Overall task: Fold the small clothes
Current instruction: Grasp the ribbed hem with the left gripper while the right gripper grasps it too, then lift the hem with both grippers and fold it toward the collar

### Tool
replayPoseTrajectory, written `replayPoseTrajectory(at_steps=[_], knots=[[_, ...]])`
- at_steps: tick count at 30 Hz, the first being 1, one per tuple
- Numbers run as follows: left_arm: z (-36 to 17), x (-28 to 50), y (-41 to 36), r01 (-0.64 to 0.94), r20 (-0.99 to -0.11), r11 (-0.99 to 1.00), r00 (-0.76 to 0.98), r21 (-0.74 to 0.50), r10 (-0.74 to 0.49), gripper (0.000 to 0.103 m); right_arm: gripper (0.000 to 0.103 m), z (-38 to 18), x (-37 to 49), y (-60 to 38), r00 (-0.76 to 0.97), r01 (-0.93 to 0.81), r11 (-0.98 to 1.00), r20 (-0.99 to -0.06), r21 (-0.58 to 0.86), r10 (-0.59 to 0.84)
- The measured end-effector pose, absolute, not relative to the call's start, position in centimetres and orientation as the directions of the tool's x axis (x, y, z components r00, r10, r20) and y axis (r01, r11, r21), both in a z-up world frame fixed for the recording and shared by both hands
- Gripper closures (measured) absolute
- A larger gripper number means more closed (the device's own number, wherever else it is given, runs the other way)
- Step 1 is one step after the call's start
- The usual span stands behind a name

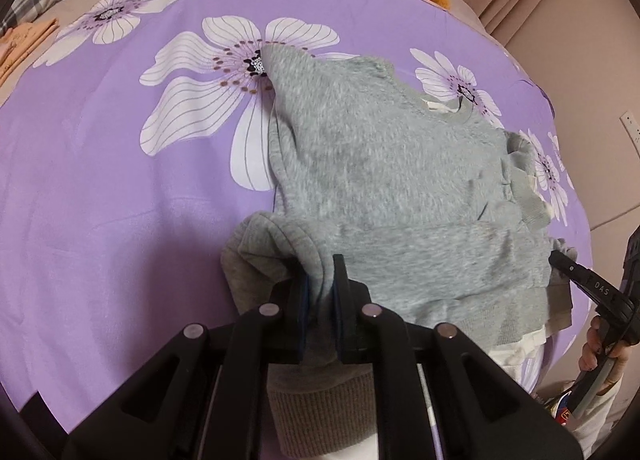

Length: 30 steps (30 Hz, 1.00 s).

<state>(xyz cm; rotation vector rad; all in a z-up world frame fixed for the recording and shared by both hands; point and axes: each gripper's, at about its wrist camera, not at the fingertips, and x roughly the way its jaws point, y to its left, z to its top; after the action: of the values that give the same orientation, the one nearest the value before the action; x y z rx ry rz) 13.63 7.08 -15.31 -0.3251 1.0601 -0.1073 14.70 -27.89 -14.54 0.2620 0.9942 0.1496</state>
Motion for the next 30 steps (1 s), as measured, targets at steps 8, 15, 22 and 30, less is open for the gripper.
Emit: replayPoseTrajectory(at_steps=[8, 15, 22, 30], knots=[[-13.1, 11.2, 7.4, -0.065, -0.815, 0.930, 0.506, -0.363, -0.283, 0.052, 0.092, -12.9, 13.6, -26.9, 0.565, -0.046, 0.985, -0.809, 0.166, 0.162], [-13.4, 8.7, 7.3, -0.064, -0.812, 0.918, 0.494, -0.392, -0.312, 0.032, 0.042, -12.2, 11.2, -27.8, 0.594, -0.029, 0.985, -0.790, 0.168, 0.152], [-15.8, 7.0, 7.3, -0.094, -0.812, 0.879, 0.439, -0.468, -0.386, 0.034, 0.042, -14.8, 10.1, -28.8, 0.519, -0.016, 0.976, -0.833, 0.215, 0.192], [-16.2, 6.8, 5.8, -0.074, -0.812, 0.877, 0.421, -0.475, -0.405, 0.081, 0.080, -15.8, 9.3, -27.8, 0.495, -0.051, 0.974, -0.841, 0.222, 0.217]])
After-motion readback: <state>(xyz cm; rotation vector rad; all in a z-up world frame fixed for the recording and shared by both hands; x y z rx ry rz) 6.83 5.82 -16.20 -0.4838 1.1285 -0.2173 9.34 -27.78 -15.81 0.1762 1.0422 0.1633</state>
